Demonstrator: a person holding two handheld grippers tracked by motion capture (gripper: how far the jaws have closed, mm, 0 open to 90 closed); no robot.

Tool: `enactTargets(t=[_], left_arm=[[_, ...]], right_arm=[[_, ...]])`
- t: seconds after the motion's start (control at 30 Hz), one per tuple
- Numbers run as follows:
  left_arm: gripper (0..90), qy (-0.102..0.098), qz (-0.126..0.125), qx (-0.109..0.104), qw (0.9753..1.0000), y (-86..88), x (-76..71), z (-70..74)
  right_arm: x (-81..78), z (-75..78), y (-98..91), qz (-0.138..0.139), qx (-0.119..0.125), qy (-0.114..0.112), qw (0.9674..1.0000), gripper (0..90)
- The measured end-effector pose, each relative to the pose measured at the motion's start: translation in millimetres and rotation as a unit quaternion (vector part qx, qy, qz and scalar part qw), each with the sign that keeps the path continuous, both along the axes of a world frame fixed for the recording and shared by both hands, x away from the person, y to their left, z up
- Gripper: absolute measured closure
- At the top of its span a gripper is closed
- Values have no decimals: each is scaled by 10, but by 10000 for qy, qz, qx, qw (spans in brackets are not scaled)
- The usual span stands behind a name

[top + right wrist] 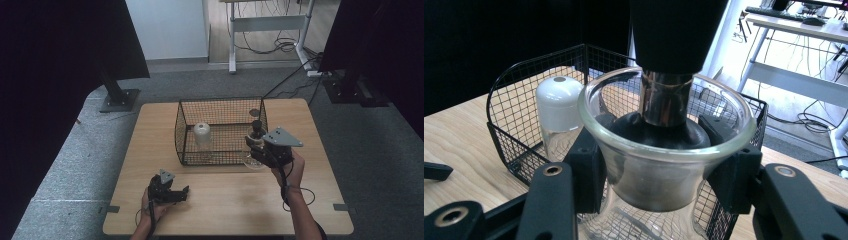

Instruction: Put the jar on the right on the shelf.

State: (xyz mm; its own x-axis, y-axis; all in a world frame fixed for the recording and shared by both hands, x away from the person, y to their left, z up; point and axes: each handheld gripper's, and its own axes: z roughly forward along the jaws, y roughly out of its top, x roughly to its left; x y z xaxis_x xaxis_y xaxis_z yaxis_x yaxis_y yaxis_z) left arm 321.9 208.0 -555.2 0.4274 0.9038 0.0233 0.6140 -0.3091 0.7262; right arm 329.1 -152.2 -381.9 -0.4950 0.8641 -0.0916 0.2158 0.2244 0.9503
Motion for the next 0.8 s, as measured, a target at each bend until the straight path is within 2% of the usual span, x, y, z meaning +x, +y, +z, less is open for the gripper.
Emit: enactTargets(t=[0.43,0.8], left_arm=[[59,2,-7,2,10000,0,0,0],[58,5,-21,5,10000,-1,-1,1]], right_arm=[[116,74,44,-7,18,26,10000,475],[274,140,94,-48,22,82,10000,475]])
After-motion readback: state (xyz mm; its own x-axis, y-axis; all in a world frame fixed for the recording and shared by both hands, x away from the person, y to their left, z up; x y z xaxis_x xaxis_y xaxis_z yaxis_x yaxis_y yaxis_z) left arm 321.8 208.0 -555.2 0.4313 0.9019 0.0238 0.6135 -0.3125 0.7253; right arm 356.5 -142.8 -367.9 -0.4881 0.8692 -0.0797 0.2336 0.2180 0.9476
